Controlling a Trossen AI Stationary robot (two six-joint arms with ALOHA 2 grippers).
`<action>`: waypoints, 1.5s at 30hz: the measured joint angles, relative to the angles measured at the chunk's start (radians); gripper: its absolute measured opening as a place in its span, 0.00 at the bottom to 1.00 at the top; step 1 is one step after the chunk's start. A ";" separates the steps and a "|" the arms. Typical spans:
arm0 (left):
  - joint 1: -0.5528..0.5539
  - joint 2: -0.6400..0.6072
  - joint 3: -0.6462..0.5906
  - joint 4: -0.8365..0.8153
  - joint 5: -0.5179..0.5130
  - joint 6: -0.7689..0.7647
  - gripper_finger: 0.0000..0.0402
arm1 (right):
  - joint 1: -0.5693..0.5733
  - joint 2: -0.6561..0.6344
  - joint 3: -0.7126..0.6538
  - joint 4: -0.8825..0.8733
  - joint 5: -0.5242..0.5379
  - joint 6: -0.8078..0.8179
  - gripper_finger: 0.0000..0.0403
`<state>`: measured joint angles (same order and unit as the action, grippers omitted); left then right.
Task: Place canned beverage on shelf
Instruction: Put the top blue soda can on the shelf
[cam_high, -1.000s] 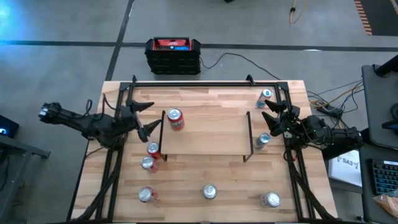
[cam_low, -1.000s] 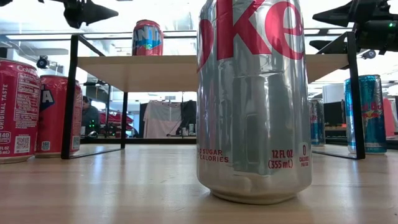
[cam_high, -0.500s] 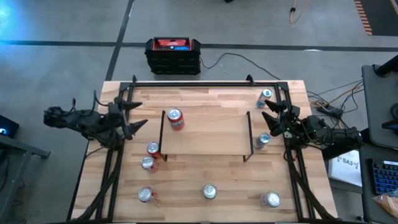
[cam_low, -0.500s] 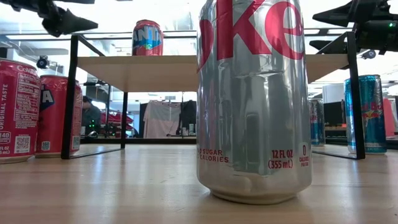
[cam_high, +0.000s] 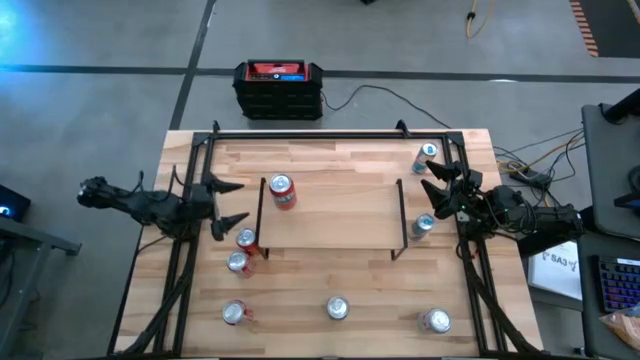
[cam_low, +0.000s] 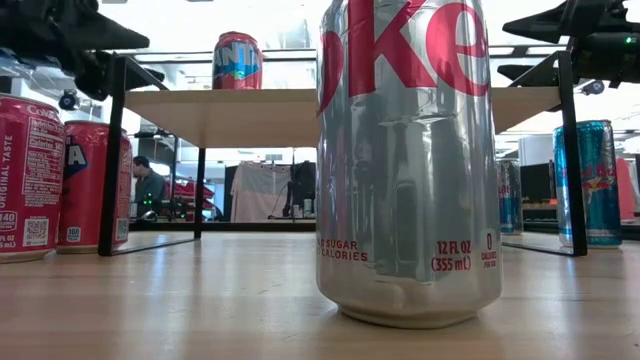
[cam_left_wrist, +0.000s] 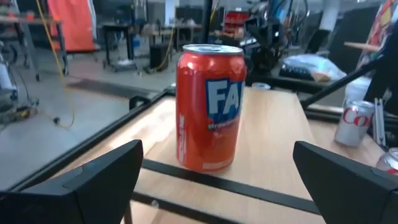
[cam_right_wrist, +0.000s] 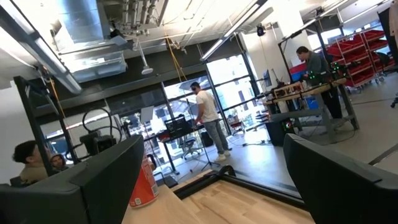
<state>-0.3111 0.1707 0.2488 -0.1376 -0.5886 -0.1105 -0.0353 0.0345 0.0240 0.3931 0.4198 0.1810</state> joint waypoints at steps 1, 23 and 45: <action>0.000 -0.002 -0.017 0.025 0.000 0.011 1.00 | 0.000 0.000 0.000 0.000 0.000 0.000 0.92; 0.000 -0.002 -0.068 0.108 -0.004 0.027 1.00 | 0.000 0.000 0.000 0.004 0.000 -0.069 0.92; 0.005 0.028 -0.227 0.330 -0.058 0.024 1.00 | 0.000 0.001 0.000 0.001 -0.053 0.000 0.92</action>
<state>-0.3058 0.1986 0.0217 0.1923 -0.6466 -0.0868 -0.0353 0.0351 0.0238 0.3943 0.3667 0.1806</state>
